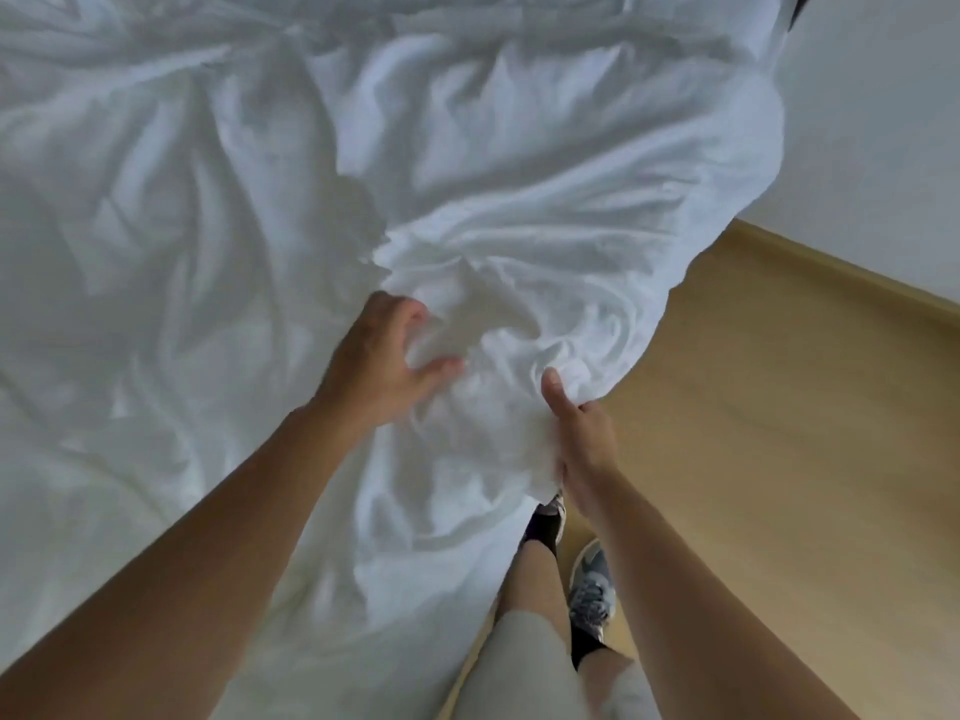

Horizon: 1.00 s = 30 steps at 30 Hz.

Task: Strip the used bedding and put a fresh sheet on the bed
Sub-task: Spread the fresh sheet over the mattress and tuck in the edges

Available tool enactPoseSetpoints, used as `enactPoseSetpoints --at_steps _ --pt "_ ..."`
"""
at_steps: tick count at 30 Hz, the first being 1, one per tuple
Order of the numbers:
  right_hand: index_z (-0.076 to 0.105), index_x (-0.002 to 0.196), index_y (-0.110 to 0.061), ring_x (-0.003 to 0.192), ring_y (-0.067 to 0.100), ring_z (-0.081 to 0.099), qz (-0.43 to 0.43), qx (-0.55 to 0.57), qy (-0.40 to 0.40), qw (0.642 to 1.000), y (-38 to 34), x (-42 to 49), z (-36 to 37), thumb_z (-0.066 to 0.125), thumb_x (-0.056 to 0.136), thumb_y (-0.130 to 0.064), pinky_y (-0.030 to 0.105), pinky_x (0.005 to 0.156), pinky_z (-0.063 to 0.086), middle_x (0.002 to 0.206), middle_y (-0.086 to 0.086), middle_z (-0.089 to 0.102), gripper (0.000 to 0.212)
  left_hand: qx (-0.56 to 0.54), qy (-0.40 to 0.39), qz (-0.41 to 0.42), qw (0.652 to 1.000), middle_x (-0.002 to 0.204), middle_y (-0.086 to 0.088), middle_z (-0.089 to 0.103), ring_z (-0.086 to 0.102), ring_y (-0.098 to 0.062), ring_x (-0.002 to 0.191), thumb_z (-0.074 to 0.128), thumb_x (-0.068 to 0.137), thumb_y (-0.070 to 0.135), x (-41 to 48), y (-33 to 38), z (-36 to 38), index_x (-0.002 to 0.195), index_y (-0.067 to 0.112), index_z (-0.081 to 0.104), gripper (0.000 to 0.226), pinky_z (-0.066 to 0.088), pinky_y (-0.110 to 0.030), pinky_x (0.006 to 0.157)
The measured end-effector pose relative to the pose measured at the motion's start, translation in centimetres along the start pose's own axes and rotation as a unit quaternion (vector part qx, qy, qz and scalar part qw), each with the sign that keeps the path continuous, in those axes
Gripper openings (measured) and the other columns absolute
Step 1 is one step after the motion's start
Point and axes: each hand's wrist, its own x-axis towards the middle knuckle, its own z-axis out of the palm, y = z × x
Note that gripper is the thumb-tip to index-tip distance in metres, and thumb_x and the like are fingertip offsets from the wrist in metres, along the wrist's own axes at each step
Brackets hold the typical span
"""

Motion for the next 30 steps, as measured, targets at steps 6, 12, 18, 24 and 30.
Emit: enactPoseSetpoints --at_steps 6,12,18,24,30 --pt "0.069 0.086 -0.01 0.062 0.015 0.07 -0.017 0.021 0.133 0.991 3.3 -2.6 -1.2 0.076 0.066 -0.073 0.029 0.053 0.059 0.081 0.002 0.073 0.067 -0.016 -0.093 -0.044 0.995 0.057 0.013 0.055 0.055 -0.001 0.054 0.08 0.08 0.011 -8.0 -0.3 2.5 0.07 0.02 0.056 0.027 0.042 -0.016 0.056" --pt "0.066 0.125 -0.032 0.106 0.022 0.072 0.04 0.253 -0.04 0.966 6.2 -3.7 -3.1 0.046 0.073 -0.091 0.048 0.091 0.057 0.121 -0.003 0.072 0.08 -0.033 -0.076 -0.142 0.986 0.077 0.009 0.069 0.07 -0.017 0.078 0.083 0.08 0.031 -10.0 -4.9 -1.8 0.089 0.027 0.067 0.019 0.052 -0.026 0.07" --pt "0.06 0.135 -0.025 0.12 0.027 0.064 0.053 0.3 -0.122 0.945 13.9 -7.4 2.9 0.037 0.066 -0.097 0.049 0.107 0.046 0.129 0.005 0.068 0.102 0.001 -0.186 -0.011 0.983 0.06 0.009 0.046 0.043 -0.004 0.052 0.081 0.082 0.036 -15.4 -3.5 3.0 0.071 0.021 0.053 0.034 0.032 -0.017 0.051" --pt "0.068 0.081 -0.012 0.076 0.017 0.071 -0.094 0.122 0.081 0.985 17.2 -8.6 6.7 0.075 0.079 -0.059 0.03 0.068 0.06 0.08 -0.002 0.073 0.048 -0.102 -0.052 -0.015 0.993 0.049 0.004 0.055 0.053 -0.009 0.044 0.08 0.085 0.031 -18.1 -8.8 0.0 0.063 0.017 0.053 0.038 0.045 -0.022 0.051" --pt "0.061 0.084 -0.013 0.085 0.018 0.067 -0.099 0.086 0.061 0.989 22.4 -11.9 6.3 0.08 0.054 -0.076 0.033 0.074 0.049 0.091 -0.002 0.07 0.072 -0.095 -0.122 -0.059 0.986 0.071 0.009 0.068 0.065 -0.009 0.063 0.077 0.072 0.063 -20.2 -12.3 -2.9 0.081 0.024 0.064 0.042 0.057 -0.036 0.064"
